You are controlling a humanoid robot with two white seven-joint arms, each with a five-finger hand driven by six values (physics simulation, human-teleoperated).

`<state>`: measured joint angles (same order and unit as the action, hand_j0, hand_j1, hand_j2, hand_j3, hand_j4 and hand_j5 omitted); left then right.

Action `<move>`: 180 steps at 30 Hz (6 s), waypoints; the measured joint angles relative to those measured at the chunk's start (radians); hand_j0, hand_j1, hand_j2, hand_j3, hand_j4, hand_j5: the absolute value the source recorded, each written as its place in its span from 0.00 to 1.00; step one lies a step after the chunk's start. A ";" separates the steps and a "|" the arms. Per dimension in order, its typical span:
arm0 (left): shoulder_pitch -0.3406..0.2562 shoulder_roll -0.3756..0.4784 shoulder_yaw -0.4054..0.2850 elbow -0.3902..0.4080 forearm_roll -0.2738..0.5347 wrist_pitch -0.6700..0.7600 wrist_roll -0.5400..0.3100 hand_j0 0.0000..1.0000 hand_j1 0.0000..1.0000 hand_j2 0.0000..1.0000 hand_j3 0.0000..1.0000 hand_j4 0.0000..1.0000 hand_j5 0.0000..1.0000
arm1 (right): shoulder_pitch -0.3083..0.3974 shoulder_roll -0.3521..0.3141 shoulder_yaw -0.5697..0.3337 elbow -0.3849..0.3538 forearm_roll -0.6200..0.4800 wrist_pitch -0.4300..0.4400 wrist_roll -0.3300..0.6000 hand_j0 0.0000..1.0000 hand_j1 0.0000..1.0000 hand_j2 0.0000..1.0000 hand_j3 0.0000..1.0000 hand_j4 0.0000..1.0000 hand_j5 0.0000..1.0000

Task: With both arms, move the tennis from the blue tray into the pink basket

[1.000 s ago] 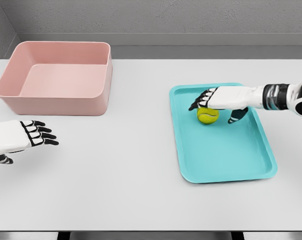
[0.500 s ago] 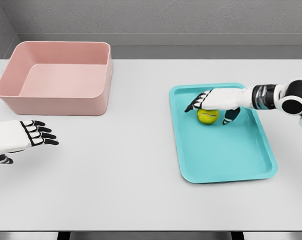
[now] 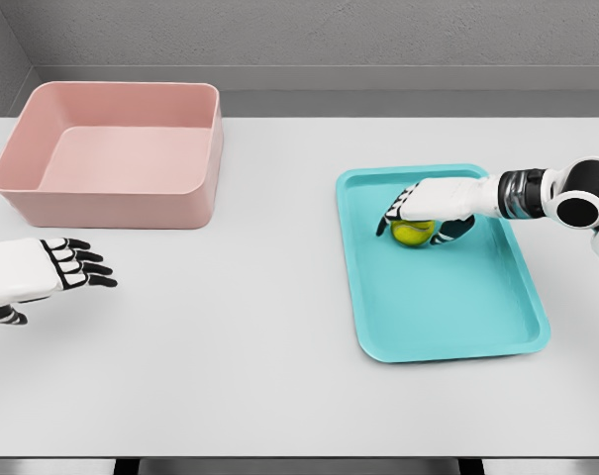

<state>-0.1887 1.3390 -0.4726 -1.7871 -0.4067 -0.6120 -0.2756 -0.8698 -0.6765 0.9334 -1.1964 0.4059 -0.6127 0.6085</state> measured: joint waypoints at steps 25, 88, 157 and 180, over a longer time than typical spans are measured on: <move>0.000 -0.014 0.000 0.000 -0.005 0.000 -0.001 1.00 1.00 1.00 1.00 1.00 1.00 | 0.002 -0.077 -0.078 -0.128 -0.012 -0.002 0.001 0.38 0.38 0.38 0.38 0.38 0.38; 0.000 -0.010 0.000 0.010 -0.004 0.000 0.000 1.00 1.00 1.00 1.00 1.00 1.00 | -0.015 0.614 0.086 0.046 0.182 -0.001 0.003 0.33 0.33 0.33 0.33 0.33 0.33; -0.293 -0.356 -0.242 0.065 -0.094 0.000 -0.004 1.00 1.00 1.00 1.00 1.00 1.00 | 0.891 0.123 -1.205 -0.540 -0.294 -0.001 0.003 1.00 1.00 1.00 1.00 1.00 1.00; -0.339 -0.439 -0.320 0.147 -0.085 0.000 -0.004 1.00 1.00 1.00 1.00 1.00 1.00 | 0.896 0.123 -1.205 -0.533 -0.295 -0.001 0.003 1.00 1.00 1.00 1.00 1.00 1.00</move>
<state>-0.5277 0.8999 -0.7924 -1.6397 -0.4918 -0.6122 -0.2797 0.0261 -0.5530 -0.2715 -1.7295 0.1108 -0.6138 0.6114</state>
